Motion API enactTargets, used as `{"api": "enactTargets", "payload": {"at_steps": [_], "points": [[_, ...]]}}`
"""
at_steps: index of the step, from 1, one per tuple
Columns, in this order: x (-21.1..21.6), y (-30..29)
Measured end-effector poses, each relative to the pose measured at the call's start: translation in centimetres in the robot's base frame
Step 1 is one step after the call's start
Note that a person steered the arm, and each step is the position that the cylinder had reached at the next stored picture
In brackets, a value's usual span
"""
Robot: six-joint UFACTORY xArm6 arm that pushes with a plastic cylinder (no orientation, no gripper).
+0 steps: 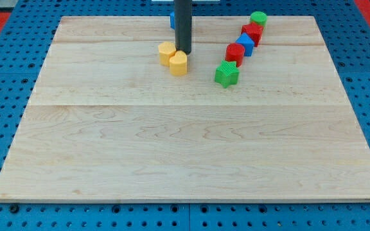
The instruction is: Push the yellow heart to the bottom left side of the green star
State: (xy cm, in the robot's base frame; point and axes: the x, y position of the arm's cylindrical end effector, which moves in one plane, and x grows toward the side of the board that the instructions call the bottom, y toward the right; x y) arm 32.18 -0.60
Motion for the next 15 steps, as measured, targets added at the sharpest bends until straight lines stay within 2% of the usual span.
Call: {"api": "enactTargets", "payload": {"at_steps": [1,2,3,4,5,6,7,8,9,10,11,12,13,14,15], "points": [[3.6,0.1],[4.9,-0.3],[6.6,-5.5],[9.7,-6.0],[10.9,1.0],[10.9,-3.0],[16.4,-4.9],[18.9,-1.3],[17.2,3.7],[12.9,5.2],[13.8,5.7],[17.9,5.3],[14.3,-0.8],[11.2,-1.7],[12.3,-1.6]]}}
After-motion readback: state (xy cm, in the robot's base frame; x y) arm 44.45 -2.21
